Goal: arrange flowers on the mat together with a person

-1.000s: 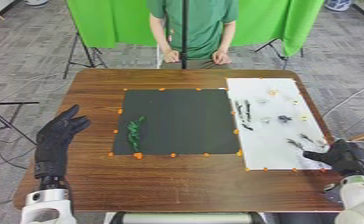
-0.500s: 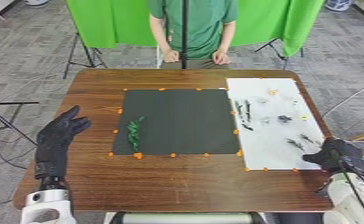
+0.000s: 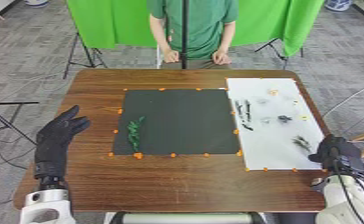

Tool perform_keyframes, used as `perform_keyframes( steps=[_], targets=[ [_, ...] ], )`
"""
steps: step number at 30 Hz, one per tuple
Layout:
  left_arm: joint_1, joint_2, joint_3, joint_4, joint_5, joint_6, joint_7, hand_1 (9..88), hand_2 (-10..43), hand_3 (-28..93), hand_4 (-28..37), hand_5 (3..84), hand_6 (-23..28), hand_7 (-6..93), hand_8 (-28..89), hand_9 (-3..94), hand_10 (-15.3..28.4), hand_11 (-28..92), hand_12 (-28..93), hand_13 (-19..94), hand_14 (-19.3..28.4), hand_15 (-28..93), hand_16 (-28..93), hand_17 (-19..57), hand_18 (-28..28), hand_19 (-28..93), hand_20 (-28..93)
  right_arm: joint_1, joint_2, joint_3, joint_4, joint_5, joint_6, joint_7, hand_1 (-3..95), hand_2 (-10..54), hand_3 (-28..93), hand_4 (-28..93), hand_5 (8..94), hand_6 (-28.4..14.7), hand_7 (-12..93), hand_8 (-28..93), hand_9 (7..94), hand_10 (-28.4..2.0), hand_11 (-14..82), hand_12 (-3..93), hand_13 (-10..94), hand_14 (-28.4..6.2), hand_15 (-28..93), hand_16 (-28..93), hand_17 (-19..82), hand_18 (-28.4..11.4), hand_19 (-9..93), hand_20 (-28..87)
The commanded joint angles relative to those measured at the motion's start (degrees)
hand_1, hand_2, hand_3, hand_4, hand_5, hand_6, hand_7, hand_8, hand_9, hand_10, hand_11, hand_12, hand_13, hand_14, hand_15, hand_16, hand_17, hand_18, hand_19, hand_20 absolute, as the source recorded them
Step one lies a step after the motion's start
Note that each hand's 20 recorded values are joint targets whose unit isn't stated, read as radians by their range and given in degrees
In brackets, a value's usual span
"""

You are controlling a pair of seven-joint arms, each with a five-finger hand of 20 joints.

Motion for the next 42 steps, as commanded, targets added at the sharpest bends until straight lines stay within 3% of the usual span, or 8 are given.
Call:
perform_keyframes(
  steps=[1,9,17,27,31,42],
  targets=[
    [1.3,-0.40,-0.13,-0.44,0.25,0.28,-0.72,26.5,2.8,71,-23.3,47.9,3.1,12.4,-6,51.2,14.6,19,13,46,17.4,22,-3,17.3,13.6,17,23,-0.4,-0.8,3.1,-4.0,4.0,-1.0,1.5,89.4,-9.5,-28,40,86.1,0.6,22,17,93.5,-8.6,26.6,41.4,86,-5.9,64,35,41,-22.2,68,48],
    [1.5,-0.21,-0.60,-0.84,0.05,0.22,-1.37,26.4,2.2,71,-23.0,47.8,3.2,11.9,-6,51.1,14.6,19,13,46,17.4,22,-3,17.3,13.6,17,23,4.0,0.3,2.5,-12.5,9.0,0.8,0.5,90.1,-9.5,-28,40,86.3,0.3,22,18,93.7,-8.5,26.2,41.3,88,-4.8,63,35,42,-22.2,70,47],
    [1.8,-0.08,-0.96,-1.11,0.14,-0.13,-2.10,26.3,1.8,71,-22.6,47.7,3.5,11.3,-6,50.9,14.6,19,13,46,17.4,22,-3,17.1,13.6,17,23,10.6,-1.3,-7.1,-16.5,11.7,-0.2,-4.2,90.0,-9.5,-28,41,86.5,0.2,21,19,93.7,-8.6,27.1,40.2,89,-3.9,61,35,43,-22.3,71,47],
    [2.6,0.24,-1.50,-1.49,0.43,-0.93,-3.63,26.0,0.9,71,-22.3,47.6,3.9,10.5,-6,50.5,14.5,18,13,45,17.5,21,-3,16.8,13.6,17,23,21.0,-11.0,-23.0,-9.5,8.5,-4.8,-5.4,89.9,-9.5,-28,41,86.6,0.2,21,19,93.7,-8.2,27.1,40.0,90,-3.4,60,36,43,-22.3,72,46],
    [2.7,0.36,-1.56,-1.64,0.71,-1.41,-4.54,26.0,0.6,71,-22.3,47.4,3.9,10.3,-6,50.5,14.5,18,13,45,17.4,21,-3,16.6,13.6,16,23,22.5,-15.5,-25.6,-5.9,7.3,-6.2,-5.6,89.9,-9.5,-28,41,86.8,0.2,21,19,93.7,-8.1,27.2,40.1,90,-3.3,60,36,43,-22.3,72,46],
    [2.7,0.46,-1.18,-1.67,1.07,-2.21,-5.47,25.8,0.3,71,-22.0,47.2,3.9,10.1,-6,50.2,14.5,18,13,45,17.5,21,-3,16.4,13.6,16,22,23.6,-20.9,-29.4,0.1,8.2,-7.6,-5.3,89.9,-9.5,-28,41,86.8,0.2,21,20,93.7,-8.0,27.6,39.9,90,-3.2,59,36,43,-22.3,73,46]
  ],
)
